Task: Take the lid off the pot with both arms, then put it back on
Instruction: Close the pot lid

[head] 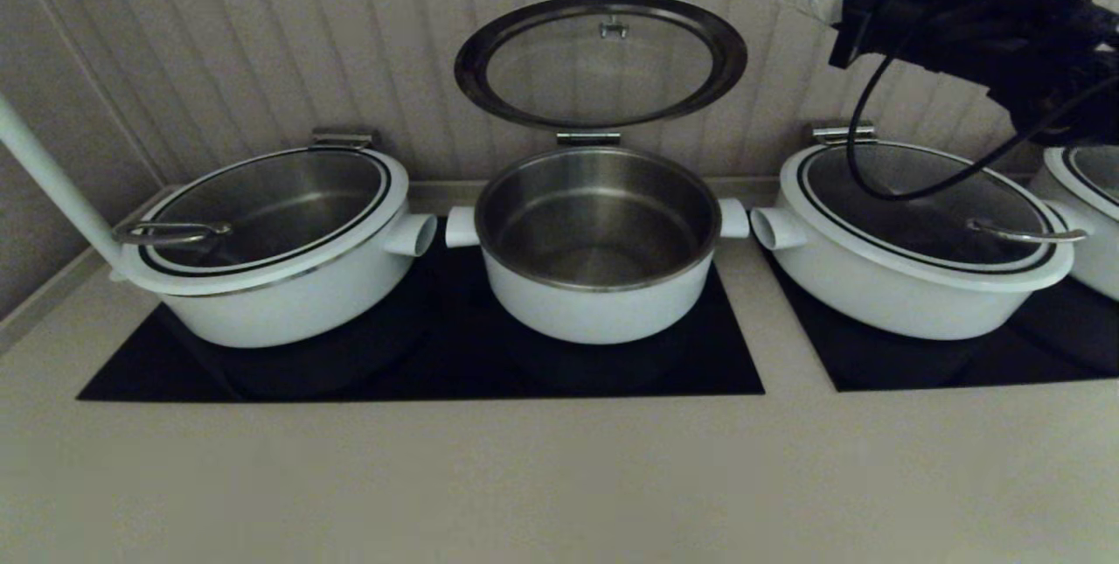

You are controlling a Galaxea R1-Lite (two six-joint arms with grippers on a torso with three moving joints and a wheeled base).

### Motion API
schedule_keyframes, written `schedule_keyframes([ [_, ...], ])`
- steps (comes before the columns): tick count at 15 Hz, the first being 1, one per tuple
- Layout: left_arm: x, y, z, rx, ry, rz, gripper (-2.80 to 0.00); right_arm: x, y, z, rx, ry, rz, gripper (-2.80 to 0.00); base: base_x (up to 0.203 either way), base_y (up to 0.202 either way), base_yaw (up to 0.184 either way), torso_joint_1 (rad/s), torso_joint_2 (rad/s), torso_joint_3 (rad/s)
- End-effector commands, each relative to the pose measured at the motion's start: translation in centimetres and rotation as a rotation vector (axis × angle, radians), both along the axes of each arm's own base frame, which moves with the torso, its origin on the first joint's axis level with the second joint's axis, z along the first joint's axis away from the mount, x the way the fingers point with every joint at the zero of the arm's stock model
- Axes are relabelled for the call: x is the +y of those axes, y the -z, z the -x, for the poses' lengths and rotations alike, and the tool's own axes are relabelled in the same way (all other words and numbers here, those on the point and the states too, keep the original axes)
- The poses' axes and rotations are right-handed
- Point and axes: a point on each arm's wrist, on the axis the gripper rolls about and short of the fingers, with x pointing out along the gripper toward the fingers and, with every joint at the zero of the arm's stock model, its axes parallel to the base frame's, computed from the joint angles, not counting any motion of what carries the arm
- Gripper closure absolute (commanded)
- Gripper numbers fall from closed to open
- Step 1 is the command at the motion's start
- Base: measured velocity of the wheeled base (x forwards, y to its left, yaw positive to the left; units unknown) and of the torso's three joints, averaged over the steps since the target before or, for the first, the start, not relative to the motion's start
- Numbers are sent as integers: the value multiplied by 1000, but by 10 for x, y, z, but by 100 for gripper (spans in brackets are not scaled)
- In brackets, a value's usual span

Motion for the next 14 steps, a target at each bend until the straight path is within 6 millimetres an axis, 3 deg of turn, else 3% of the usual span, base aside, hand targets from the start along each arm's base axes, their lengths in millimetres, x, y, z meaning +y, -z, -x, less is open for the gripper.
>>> schedule_keyframes([
  [1,0,0,0,0,1,-1,0,11,14,-14,18,-26,16,0,0,0,0,0,0,0],
  [7,0,0,0,0,0,-1,0,30,28,-23,-25,-76,61,0,0,0,0,0,0,0],
  [14,0,0,0,0,0,-1,0,38,39,-30,-21,-90,75,0,0,0,0,0,0,0],
])
